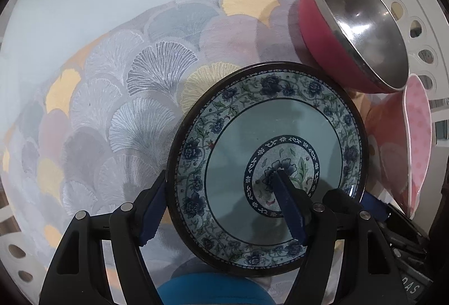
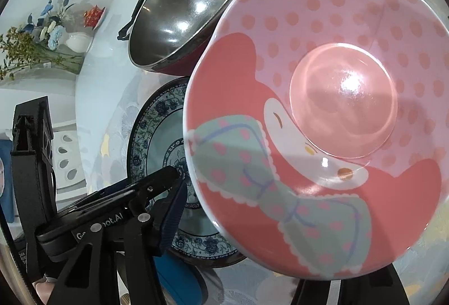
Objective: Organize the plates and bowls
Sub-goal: 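Reach both grippers to the floral plate beside the pink bowl and grasp its rim, then lift the floral plate with both grippers and carry it toward the plate stack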
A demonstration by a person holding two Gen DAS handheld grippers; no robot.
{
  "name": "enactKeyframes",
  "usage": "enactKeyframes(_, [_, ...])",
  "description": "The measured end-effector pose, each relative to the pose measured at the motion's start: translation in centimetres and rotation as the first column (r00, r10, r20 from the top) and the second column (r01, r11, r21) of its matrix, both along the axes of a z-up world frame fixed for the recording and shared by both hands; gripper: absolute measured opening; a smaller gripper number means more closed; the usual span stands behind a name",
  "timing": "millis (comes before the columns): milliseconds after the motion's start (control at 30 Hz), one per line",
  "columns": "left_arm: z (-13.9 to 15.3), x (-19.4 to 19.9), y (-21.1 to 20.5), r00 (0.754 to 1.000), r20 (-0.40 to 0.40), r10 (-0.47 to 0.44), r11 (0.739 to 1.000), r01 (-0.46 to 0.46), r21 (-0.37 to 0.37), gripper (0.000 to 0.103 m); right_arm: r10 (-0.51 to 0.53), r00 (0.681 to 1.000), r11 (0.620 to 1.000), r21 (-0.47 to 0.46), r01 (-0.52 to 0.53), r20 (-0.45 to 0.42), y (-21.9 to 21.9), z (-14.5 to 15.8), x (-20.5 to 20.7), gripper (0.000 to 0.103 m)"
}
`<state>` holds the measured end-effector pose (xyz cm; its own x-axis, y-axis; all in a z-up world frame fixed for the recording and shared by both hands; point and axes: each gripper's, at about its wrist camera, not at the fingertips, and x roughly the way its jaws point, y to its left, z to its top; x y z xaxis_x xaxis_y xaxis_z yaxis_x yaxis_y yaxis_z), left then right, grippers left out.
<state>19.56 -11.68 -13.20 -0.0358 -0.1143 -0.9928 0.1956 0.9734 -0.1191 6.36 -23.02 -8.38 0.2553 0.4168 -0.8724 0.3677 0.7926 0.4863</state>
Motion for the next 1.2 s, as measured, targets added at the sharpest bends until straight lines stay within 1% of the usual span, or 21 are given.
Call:
enactKeyframes(300, [1.1,0.1,0.1,1.000,0.024,0.013,1.000,-0.013,-0.005,0.070,0.043,0.999,0.999,-0.006,-0.042,0.025,0.6,1.3,0.1,0.060])
enactKeyframes(500, [1.8,0.1,0.1,0.999,0.032,0.026,1.000,-0.026,-0.016,0.070,0.046,0.999,0.999,0.014,-0.046,0.027,0.7,1.6,-0.3,0.060])
enactKeyframes(633, [2.2,-0.3,0.3,0.999,0.044,0.027,0.999,-0.027,-0.019,0.070,0.053,0.998,0.999,0.007,-0.054,0.045,0.8,2.5,-0.5,0.060])
enactKeyframes(733, [2.6,-0.3,0.2,0.998,0.054,0.031,0.999,-0.030,-0.016,0.070,0.049,0.998,0.999,0.022,-0.050,0.050,0.8,2.9,-0.6,0.060])
enactKeyframes(900, [3.7,-0.6,0.5,0.997,0.064,0.036,0.999,-0.034,-0.028,0.070,0.071,0.995,0.997,0.029,-0.073,0.065,1.6,3.6,-0.6,0.060])
enactKeyframes(1000, [4.1,-0.8,0.5,0.997,0.068,0.042,0.999,-0.039,-0.032,0.070,0.084,0.994,0.996,0.038,-0.086,0.073,2.1,3.8,-0.6,0.057])
enactKeyframes(1033, [3.8,-0.4,1.1,0.997,0.067,0.046,0.998,-0.043,-0.040,0.069,0.086,0.994,0.995,0.046,-0.089,0.074,2.2,3.8,-0.6,0.055])
enactKeyframes(1200, [4.3,0.1,2.3,0.995,0.079,0.058,0.997,-0.055,-0.050,0.069,0.083,0.994,0.994,0.067,-0.088,0.077,2.3,3.9,-0.8,0.050])
